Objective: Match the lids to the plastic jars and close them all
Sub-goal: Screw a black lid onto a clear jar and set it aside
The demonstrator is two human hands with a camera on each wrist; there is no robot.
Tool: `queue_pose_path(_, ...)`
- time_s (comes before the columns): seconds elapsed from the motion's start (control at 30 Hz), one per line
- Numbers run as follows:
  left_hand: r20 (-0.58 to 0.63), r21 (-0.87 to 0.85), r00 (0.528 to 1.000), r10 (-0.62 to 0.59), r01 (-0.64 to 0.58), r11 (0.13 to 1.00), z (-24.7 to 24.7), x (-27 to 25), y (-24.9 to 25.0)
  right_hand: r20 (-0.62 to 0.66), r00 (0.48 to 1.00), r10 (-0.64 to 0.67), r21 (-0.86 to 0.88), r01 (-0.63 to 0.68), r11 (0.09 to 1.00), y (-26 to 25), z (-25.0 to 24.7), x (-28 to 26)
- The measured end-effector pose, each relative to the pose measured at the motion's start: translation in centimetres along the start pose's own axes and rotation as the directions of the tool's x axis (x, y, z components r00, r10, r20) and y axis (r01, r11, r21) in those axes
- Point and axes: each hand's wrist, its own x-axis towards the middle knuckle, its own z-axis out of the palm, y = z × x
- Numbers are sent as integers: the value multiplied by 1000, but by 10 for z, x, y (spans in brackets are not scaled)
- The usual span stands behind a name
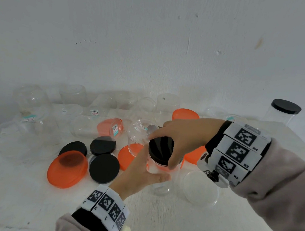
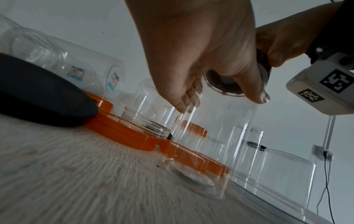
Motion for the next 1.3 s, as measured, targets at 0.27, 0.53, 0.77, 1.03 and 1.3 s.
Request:
queue_pose_path(0.27, -13, -6, 1000, -6, 6, 1000, 1, -1, 0, -163, 985, 56, -18, -59, 998, 0, 11, 8)
queue_pose_path(0.53, -11, -4, 1000, -12, 12, 1000, 1, -2, 1, -48, 998, 42, 12, -41, 999, 0, 7, 2)
queue_pose_path(0.77, -18, -15, 1000, -14, 14, 1000, 2, -3, 2, -235, 971, 51, -8, -54, 999, -1, 19, 6)
queue_pose_path(1.03, -22, -32, 999, -25, 25, 999, 2, -4, 4, -109, 992, 69, 55, -64, 996, -1, 15, 0)
queue_pose_path(1.3, -13, -28, 1000, -25, 25, 999, 2, -5, 5, -224, 972, 69, 33, -63, 997, -3, 19, 2)
